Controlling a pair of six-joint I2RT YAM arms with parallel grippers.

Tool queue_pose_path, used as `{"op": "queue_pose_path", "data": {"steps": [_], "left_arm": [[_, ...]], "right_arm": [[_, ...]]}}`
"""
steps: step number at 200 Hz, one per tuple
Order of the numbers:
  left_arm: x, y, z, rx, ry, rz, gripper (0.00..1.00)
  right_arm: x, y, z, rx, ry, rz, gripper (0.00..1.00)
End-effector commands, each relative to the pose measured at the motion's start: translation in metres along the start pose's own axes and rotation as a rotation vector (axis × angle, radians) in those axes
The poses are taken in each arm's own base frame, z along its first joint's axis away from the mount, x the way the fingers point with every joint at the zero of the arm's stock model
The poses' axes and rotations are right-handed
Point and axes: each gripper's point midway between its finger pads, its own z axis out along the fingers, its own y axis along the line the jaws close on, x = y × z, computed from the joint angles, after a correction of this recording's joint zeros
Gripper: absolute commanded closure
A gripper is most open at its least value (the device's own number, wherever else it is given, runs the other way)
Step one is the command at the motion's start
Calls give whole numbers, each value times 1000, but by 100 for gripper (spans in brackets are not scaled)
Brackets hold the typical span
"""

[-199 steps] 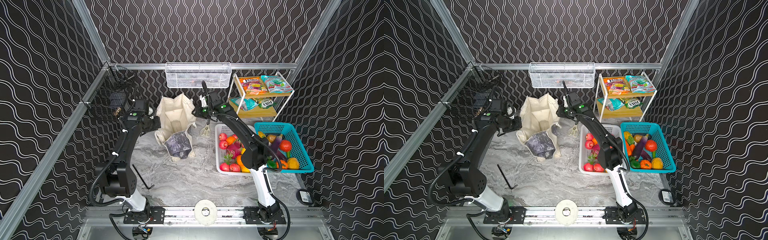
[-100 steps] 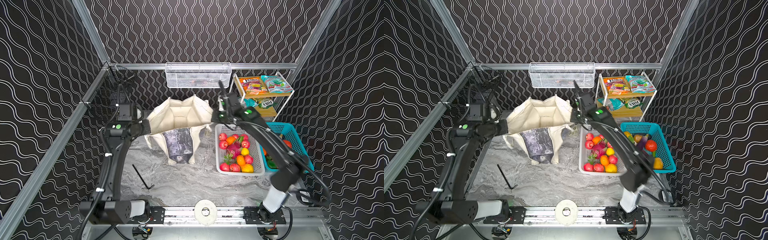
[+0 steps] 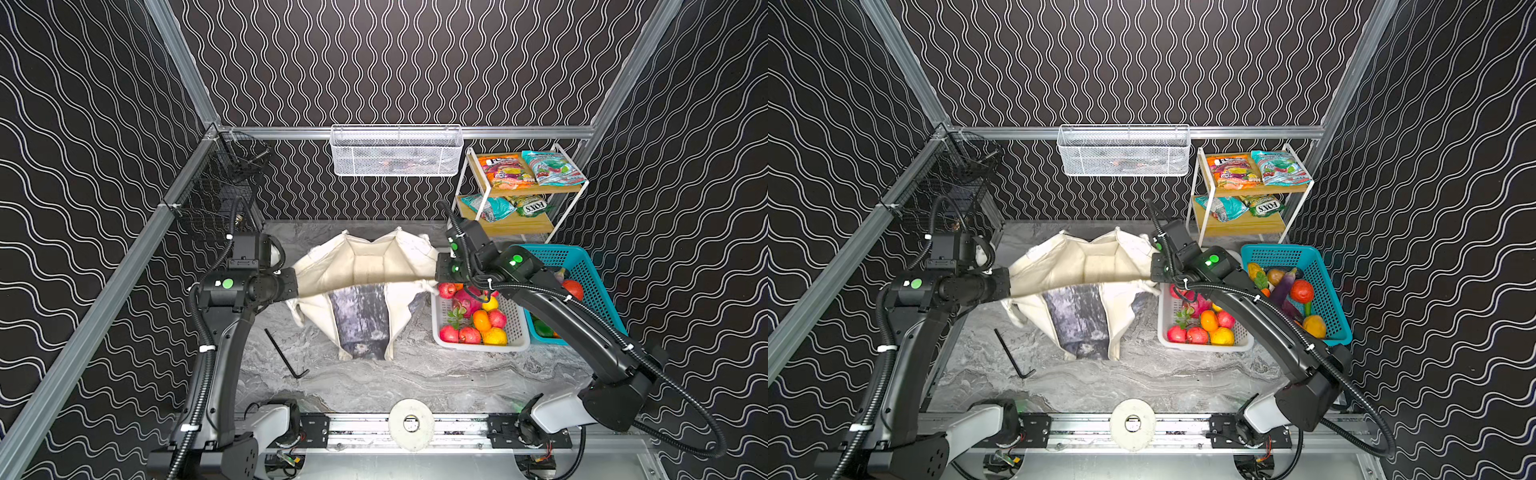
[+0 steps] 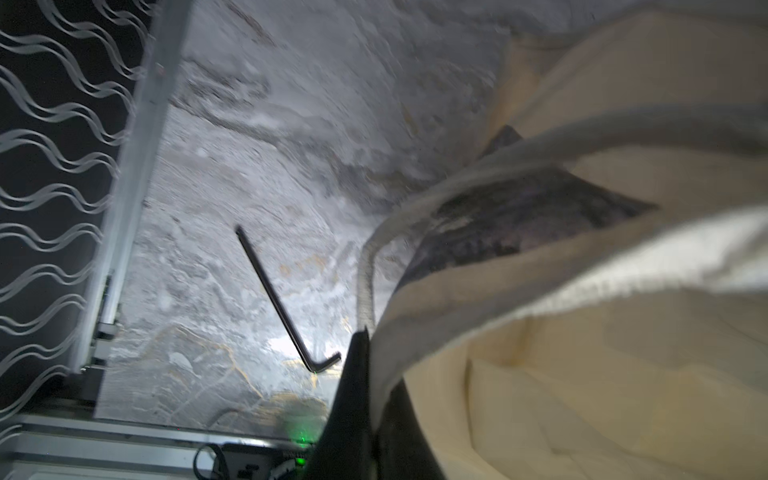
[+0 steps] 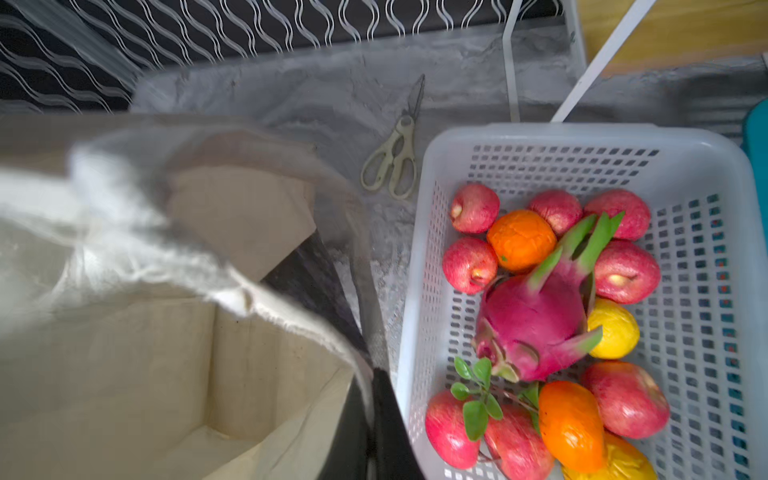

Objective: Place the food into the grocery bag and tie it
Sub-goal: 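Grasp the tote bag rims with both grippers and pull them apart to open it, then hold the bag rim open with the left gripper while the right gripper releases and withdraws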

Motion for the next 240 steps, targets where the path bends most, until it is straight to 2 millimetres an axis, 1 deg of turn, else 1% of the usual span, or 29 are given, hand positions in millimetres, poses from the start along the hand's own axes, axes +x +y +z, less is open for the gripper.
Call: {"op": "queue_pose_path", "data": {"steps": [1, 10, 25, 52, 61, 71, 84, 92, 107, 117, 124, 134, 147, 154, 175, 189, 206, 213, 222, 223, 228, 240], "left_arm": [[15, -26, -6, 141, 18, 18, 100], [21, -32, -7, 179, 22, 8, 100], [32, -39, -5, 224, 35, -12, 100], [49, -45, 5, 268, 64, -48, 100], [51, -48, 6, 285, 65, -59, 98], [53, -52, 8, 306, 65, -69, 93], [54, -54, 9, 320, 62, -75, 84], [54, -54, 9, 320, 61, -75, 77], [53, -53, 9, 313, 54, -73, 60], [51, -54, 9, 316, 50, -75, 51], [50, -54, 10, 317, 50, -76, 47], [48, -56, 10, 325, 48, -74, 44], [44, -57, 11, 325, 40, -71, 41], [41, -57, 11, 324, 37, -67, 40], [35, -55, 16, 303, 35, -58, 39], [32, -54, 20, 291, 36, -49, 41], [29, -54, 25, 282, 36, -41, 45], [28, -54, 26, 283, 36, -37, 49], [28, -55, 28, 288, 42, -31, 55], [28, -55, 29, 289, 42, -30, 56], [28, -56, 29, 294, 43, -26, 60], [27, -58, 31, 302, 44, -22, 72]], "right_arm": [[22, 1, 4, 60, 79, -49, 100], [30, 7, 7, 55, 102, -67, 100], [41, 12, 12, 60, 125, -85, 100], [54, 10, 19, 68, 144, -88, 100], [57, 9, 21, 70, 150, -88, 100], [59, 8, 22, 71, 151, -85, 100], [59, 7, 21, 69, 144, -81, 100], [59, 7, 21, 65, 140, -78, 99], [59, 9, 20, 51, 134, -74, 94], [60, 11, 21, 40, 136, -73, 88], [61, 11, 22, 35, 137, -71, 83], [61, 13, 22, 26, 141, -70, 78], [62, 15, 22, 14, 143, -69, 66], [62, 15, 22, 10, 142, -66, 60], [64, 17, 24, -1, 149, -60, 54], [68, 20, 26, -19, 159, -54, 53], [73, 22, 32, -24, 177, -48, 55], [75, 23, 34, -24, 183, -45, 58], [76, 23, 36, -25, 190, -40, 65], [76, 24, 36, -25, 191, -40, 67], [76, 24, 36, -25, 193, -38, 72], [74, 25, 35, -26, 188, -31, 87]]}}
